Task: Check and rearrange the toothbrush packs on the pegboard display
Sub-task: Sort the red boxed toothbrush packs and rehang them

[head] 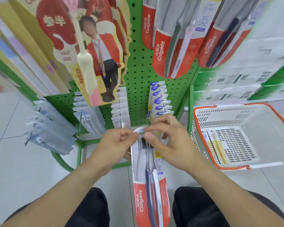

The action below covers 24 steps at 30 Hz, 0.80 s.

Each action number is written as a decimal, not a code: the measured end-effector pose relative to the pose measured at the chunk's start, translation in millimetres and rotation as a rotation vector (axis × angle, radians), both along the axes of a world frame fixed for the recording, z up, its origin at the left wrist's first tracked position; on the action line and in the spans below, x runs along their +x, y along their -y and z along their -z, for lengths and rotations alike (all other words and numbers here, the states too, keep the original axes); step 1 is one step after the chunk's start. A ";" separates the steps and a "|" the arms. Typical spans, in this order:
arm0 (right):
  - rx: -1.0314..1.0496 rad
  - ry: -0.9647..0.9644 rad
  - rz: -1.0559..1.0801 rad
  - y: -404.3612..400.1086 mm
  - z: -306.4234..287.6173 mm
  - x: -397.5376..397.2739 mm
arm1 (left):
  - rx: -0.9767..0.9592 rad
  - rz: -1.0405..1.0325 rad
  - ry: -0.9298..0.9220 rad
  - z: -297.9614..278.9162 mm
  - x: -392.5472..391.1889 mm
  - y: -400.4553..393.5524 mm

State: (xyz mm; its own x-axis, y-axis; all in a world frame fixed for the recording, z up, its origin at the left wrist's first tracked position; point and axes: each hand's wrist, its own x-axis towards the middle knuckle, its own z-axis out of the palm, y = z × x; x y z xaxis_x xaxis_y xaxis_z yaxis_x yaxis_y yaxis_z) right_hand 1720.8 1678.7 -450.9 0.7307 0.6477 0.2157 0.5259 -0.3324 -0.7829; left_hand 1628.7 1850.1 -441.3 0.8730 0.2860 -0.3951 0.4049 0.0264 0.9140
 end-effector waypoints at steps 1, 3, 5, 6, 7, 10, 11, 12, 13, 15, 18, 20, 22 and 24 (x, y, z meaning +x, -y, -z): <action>-0.045 0.037 -0.066 0.5 -0.5 -3.1 | -0.015 -0.014 0.001 -0.2 0.3 -0.6; -0.125 0.098 -0.159 -0.3 1.4 -10.1 | -0.038 -0.030 -0.004 0.9 0.0 -2.2; -0.145 0.117 -0.193 -2.0 3.5 -13.9 | -0.033 -0.033 -0.021 1.5 -2.1 -2.7; -0.135 0.108 -0.202 -2.5 3.2 -14.2 | -0.036 -0.037 -0.028 0.9 -2.7 -2.6; -0.121 0.094 -0.208 -2.3 2.7 -13.5 | -0.040 -0.040 -0.031 0.2 -3.3 -2.8; -0.081 0.082 -0.191 -0.4 0.4 -12.2 | -0.097 0.002 -0.035 -3.2 -5.6 -2.1; -0.048 0.088 -0.169 0.1 -0.1 -12.0 | -0.133 0.036 -0.039 -5.1 -6.7 -0.9; -0.004 0.089 -0.147 0.6 -0.5 -11.8 | -0.162 0.066 -0.044 -7.3 -7.9 0.8; 0.038 0.084 -0.128 1.0 -0.4 -11.2 | -0.175 0.088 -0.046 -9.0 -8.9 2.8; 0.090 0.068 -0.119 2.0 1.0 -8.8 | -0.169 0.105 -0.039 -10.9 -9.5 5.6; 0.082 0.048 -0.141 1.7 3.8 -6.0 | -0.161 0.094 -0.033 -12.0 -10.9 7.2; 0.082 0.052 -0.158 1.8 4.0 -3.9 | -0.162 0.060 -0.042 -10.9 -11.0 7.1; 0.107 0.082 -0.167 2.7 2.4 -0.9 | -0.184 0.027 -0.035 -10.2 -10.6 7.8; 0.149 0.110 -0.158 2.9 -0.4 0.1 | -0.220 -0.003 -0.013 -10.1 -9.8 8.7</action>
